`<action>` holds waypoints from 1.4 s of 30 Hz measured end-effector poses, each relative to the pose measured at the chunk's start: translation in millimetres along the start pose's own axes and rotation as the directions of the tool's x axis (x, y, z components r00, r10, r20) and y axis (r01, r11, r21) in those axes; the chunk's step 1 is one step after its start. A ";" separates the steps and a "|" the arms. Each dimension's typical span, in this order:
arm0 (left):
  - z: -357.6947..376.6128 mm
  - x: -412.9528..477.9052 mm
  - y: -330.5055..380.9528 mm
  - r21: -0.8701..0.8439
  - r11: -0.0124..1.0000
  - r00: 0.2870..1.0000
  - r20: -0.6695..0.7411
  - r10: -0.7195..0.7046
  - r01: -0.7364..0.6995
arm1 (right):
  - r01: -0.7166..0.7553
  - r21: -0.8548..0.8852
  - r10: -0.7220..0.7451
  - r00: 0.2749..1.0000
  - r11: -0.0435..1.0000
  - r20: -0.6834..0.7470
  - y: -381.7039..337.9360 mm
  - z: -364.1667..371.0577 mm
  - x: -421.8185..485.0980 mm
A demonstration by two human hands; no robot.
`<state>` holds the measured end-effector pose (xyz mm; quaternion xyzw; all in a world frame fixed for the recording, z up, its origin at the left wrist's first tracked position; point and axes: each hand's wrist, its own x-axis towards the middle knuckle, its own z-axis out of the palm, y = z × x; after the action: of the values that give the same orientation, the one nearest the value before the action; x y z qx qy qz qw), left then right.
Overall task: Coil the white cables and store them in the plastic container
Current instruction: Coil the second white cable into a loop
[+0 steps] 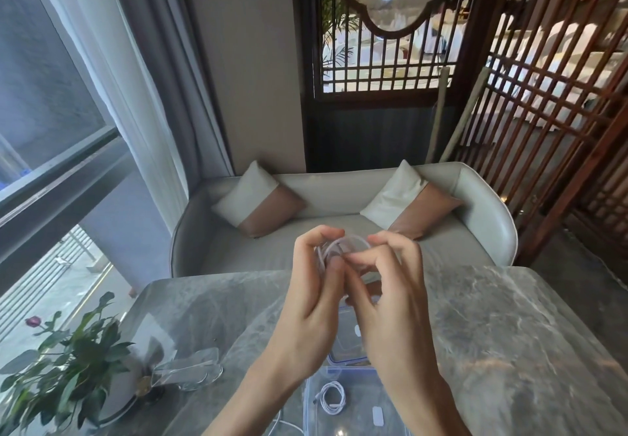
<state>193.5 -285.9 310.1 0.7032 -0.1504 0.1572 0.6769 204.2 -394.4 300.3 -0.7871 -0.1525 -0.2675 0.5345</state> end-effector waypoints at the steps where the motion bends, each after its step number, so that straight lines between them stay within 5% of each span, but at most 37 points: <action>1: 0.1 0.9 -0.2 0.019 1.000 1.000 -0.005 0.012 -0.012 | -0.010 0.000 0.010 1.000 1.000 -0.014 -1.6 0.7 1.4; 4: -1.7 4.6 0.5 0.043 0.999 1.000 -0.004 0.028 -0.027 | -0.047 -0.020 0.046 0.998 0.999 -0.041 -3.6 2.3 4.3; 8: -11.6 15.6 -0.4 0.158 0.986 0.992 -0.101 0.078 -0.061 | -0.157 0.250 0.130 0.984 0.956 0.122 -6.1 -7.5 0.3; 13: -17.8 16.6 0.7 0.190 0.981 0.996 -0.068 0.052 -0.038 | -0.267 0.290 0.203 0.952 0.919 0.231 0.9 -21.0 17.2; 17: -24.3 11.7 3.8 -0.005 0.996 0.996 -0.024 -0.088 0.088 | -0.395 0.461 0.249 0.905 0.795 0.345 2.3 -19.8 21.1; 26: -10.7 6.8 2.7 0.068 0.995 0.997 -0.011 -0.072 0.073 | -0.257 0.577 0.357 0.932 0.775 -0.065 -8.2 2.3 7.8; 28: -6.4 6.8 1.5 0.063 0.994 0.996 -0.033 -0.088 0.090 | -0.227 0.498 0.342 0.927 0.837 -0.152 -11.7 9.3 3.9; 31: -3.6 6.9 -0.3 -0.008 0.989 0.989 -0.015 -0.149 0.148 | -0.083 0.116 0.106 0.971 0.990 -0.212 -12.4 14.2 -4.5; 33: -8.4 7.0 -0.1 -0.070 0.978 0.980 -0.025 -0.198 0.196 | 0.041 -0.185 -0.072 0.984 0.982 -0.165 -10.1 8.4 -5.1; 35: -16.7 9.0 1.6 -0.088 0.970 0.971 -0.054 -0.233 0.228 | 0.130 -0.268 -0.151 0.987 0.955 -0.058 -1.3 -0.8 -6.3; 38: -28.6 11.7 4.9 -0.058 0.955 0.954 -0.050 -0.295 0.292 | -0.070 0.127 0.070 0.998 0.989 0.003 12.2 -14.4 -4.2; 40: -31.0 11.1 5.9 -0.017 0.951 0.951 -0.008 -0.308 0.307 | -0.313 0.386 0.280 0.950 0.868 0.141 22.5 -15.9 4.8; 42: -28.4 9.1 7.0 0.007 0.954 0.953 0.054 -0.298 0.298 | -0.542 0.456 0.337 0.824 0.706 0.456 31.0 -10.1 16.1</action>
<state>198.3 -257.7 321.3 0.7214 -0.0610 0.0340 0.6890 231.0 -416.3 289.0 -0.6382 -0.1194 0.0675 0.7576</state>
